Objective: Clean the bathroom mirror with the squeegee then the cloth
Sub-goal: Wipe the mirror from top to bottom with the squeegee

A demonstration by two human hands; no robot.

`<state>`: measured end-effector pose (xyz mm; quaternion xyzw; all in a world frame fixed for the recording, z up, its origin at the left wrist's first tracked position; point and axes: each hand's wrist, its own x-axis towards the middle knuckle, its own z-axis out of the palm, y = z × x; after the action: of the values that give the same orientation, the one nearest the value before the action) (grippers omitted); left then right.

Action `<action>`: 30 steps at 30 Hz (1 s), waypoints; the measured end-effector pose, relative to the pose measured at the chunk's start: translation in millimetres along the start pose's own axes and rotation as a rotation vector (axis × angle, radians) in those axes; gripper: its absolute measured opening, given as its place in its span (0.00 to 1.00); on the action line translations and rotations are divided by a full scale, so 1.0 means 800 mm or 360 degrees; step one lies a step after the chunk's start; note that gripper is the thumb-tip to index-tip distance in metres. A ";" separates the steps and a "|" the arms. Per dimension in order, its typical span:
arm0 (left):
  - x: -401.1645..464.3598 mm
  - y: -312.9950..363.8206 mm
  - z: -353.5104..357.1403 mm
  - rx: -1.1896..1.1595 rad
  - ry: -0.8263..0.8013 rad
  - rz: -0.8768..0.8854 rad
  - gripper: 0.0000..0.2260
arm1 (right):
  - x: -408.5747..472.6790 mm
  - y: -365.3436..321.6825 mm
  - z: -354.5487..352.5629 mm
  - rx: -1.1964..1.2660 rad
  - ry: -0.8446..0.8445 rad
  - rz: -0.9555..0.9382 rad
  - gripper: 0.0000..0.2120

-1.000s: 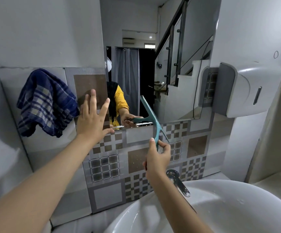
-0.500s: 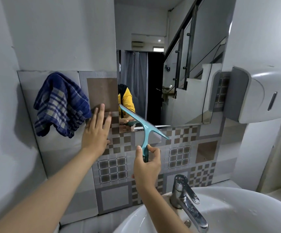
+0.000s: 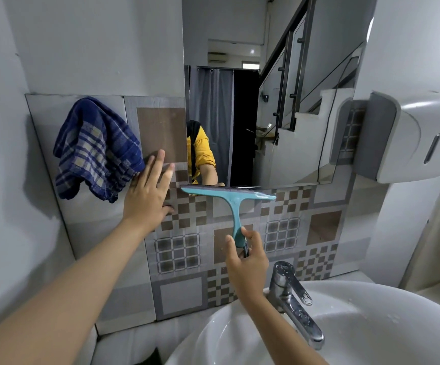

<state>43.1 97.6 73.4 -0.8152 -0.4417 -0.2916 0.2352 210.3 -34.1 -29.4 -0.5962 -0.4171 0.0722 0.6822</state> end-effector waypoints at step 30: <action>-0.116 0.107 -0.088 -0.1509 -0.0138 0.0031 0.13 | 0.011 -0.096 -0.147 -0.0949 -0.1133 -0.0872 0.18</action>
<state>56.8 -44.2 50.2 -0.8481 -0.2617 -0.4247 -0.1788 262.1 -138.8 48.8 -0.5721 -0.7651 -0.0323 0.2937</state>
